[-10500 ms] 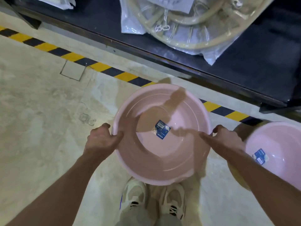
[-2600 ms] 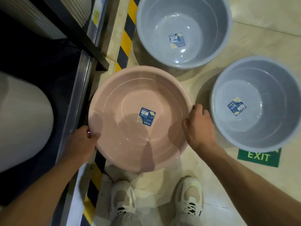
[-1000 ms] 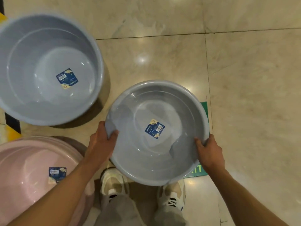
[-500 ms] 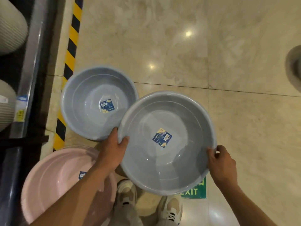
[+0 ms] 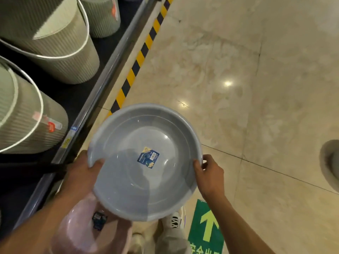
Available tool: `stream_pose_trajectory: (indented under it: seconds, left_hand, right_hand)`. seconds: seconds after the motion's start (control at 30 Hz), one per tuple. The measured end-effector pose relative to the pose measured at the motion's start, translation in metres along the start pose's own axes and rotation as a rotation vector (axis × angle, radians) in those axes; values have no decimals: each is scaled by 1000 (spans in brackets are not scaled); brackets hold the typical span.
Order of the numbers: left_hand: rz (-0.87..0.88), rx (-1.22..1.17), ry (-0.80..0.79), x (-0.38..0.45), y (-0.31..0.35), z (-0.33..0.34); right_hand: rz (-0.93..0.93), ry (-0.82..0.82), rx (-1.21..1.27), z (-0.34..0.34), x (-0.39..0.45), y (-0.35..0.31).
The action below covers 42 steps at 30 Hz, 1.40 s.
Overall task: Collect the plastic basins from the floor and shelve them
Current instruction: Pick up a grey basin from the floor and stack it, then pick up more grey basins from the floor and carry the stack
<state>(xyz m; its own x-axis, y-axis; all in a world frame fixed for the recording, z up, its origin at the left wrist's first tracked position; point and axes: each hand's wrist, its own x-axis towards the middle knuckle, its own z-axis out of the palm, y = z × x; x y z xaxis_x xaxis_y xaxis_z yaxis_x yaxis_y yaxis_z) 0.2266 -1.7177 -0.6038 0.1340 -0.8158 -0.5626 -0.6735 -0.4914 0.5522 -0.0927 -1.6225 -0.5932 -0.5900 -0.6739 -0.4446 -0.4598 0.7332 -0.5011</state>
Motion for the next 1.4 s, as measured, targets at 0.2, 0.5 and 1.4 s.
stream_pose_trajectory:
  seconds: [0.2, 0.5, 1.4]
  left_hand:
    - [-85, 148, 151, 63, -47, 33]
    - [-192, 255, 116, 105, -90, 92]
    - [401, 737, -160, -9, 101, 7]
  right_hand:
    - [-146, -54, -146, 72, 73, -3]
    - [-211, -61, -344, 139, 122, 23]
    - [-224, -204, -606, -69, 50, -42]
